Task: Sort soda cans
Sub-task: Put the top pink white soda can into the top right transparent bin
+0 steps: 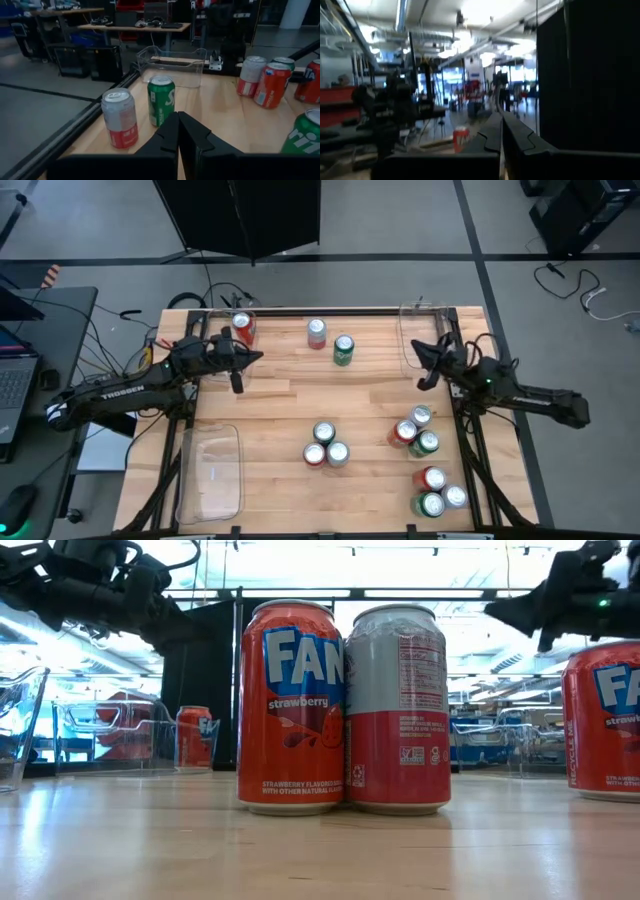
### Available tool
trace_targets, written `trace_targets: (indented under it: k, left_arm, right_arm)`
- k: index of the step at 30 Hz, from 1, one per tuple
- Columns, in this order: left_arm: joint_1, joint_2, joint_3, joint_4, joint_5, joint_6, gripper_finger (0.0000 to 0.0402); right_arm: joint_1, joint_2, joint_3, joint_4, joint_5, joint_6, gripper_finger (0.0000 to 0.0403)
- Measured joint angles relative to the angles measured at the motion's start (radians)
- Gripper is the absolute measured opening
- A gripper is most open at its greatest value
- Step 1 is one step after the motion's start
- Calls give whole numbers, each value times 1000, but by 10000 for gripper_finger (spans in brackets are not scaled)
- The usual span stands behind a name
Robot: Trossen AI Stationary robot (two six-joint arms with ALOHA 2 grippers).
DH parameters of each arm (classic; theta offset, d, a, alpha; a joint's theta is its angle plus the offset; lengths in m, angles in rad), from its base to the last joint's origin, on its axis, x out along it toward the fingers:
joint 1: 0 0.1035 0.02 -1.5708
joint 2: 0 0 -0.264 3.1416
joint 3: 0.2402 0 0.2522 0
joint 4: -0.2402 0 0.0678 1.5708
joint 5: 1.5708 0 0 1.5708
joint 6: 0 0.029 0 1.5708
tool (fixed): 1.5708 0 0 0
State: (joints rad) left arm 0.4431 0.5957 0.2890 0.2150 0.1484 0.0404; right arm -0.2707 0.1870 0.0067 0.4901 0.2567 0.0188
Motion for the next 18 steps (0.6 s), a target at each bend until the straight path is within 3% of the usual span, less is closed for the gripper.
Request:
trace_targets:
  k: [9,18]
  left_arm:
    - [0,0,0,27,-5,10,8]
    - [0,0,0,25,-6,8,8]
  right_arm:
    - [0,376,146,48,5,83,68]
    - [0,771,416,-46,6,69,180]
